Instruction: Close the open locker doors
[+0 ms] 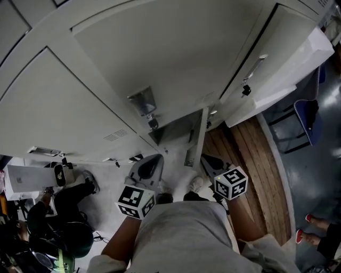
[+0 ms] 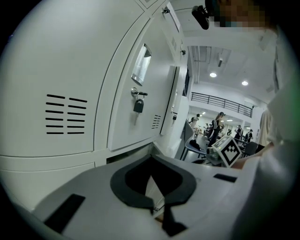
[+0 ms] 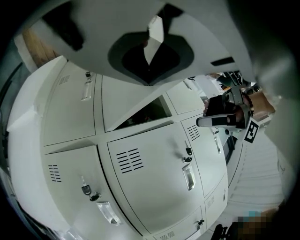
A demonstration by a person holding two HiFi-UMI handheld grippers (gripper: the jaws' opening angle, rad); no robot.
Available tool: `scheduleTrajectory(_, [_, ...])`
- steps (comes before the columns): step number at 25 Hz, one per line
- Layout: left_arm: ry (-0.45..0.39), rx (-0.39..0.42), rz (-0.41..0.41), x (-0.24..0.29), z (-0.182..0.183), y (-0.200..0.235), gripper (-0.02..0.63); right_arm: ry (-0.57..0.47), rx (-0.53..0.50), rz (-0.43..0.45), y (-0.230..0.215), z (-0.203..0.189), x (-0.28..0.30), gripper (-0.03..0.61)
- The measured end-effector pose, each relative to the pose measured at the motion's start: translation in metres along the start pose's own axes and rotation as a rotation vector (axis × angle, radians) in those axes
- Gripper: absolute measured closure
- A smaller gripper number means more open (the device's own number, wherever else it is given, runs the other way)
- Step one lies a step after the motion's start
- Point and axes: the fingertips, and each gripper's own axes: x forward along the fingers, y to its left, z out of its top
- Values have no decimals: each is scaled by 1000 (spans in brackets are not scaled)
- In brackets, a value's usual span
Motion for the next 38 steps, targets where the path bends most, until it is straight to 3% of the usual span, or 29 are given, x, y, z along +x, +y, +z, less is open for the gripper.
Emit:
scheduleTrajectory(22, [-17,-63,159,-54,-12,63,600,44,-65,128,43,20,69,551])
scheduleTrajectory(38, [-38,-66,210,-64,-4,88,600,60,-112,170,51,39,102,551])
